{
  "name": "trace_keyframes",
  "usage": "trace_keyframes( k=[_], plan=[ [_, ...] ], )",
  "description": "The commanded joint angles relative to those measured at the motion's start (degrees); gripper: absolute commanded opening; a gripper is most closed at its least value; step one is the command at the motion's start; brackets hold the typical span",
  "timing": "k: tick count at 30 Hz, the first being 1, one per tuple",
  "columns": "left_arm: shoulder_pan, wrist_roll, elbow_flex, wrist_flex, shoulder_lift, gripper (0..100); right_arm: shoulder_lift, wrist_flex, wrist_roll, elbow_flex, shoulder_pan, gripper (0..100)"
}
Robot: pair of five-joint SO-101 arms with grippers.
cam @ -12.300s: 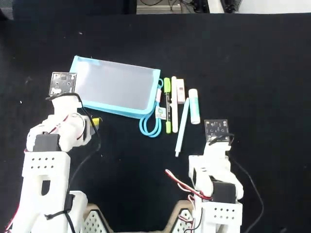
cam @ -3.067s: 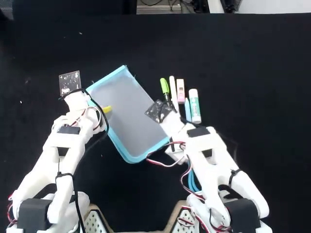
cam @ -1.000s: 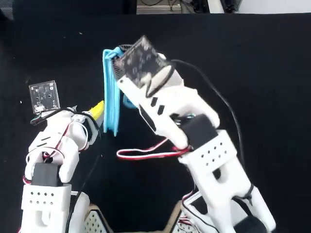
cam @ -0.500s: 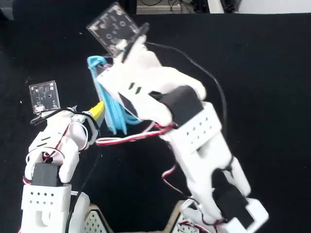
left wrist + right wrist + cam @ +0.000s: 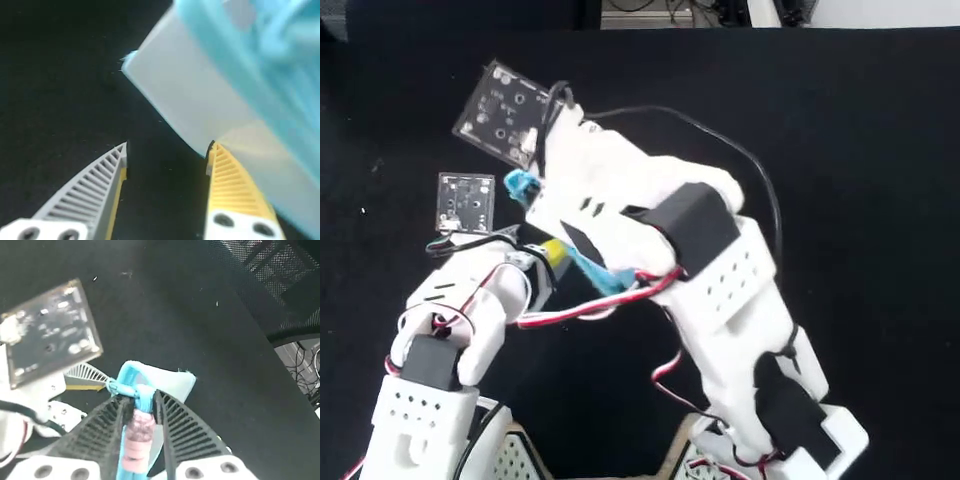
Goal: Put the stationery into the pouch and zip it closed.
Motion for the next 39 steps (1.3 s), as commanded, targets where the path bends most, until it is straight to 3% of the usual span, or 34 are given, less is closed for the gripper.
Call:
trace_keyframes(
  k=[1, 10, 15, 25, 32, 39],
  plan=[
    [2.77, -0.44, -0.57, 0.09, -0.7, 26, -3.21, 1.58, 1.05, -1.71, -0.26, 1.1],
    [-17.54, 0.09, -6.11, 0.88, -0.7, 26, -6.11, 2.11, 1.32, 5.76, -0.18, 1.1],
    [-22.11, -0.44, -13.67, 7.3, -0.7, 26, -7.16, 2.11, 1.41, 8.92, -0.44, 1.1],
    [-21.58, -9.23, -25.63, 17.76, -0.62, 26, -19.91, -2.2, 13.71, 24.13, -4.75, 1.1],
    [-21.32, -12.31, -33.1, 23.3, -0.62, 26, -33.45, -19.87, 12.31, 41.89, -7.03, 1.1],
    [-8.13, -17.23, -40.48, 30.24, -0.09, 26, -46.29, -34.37, 3.6, 57.89, -6.07, 1.1]
  ],
)
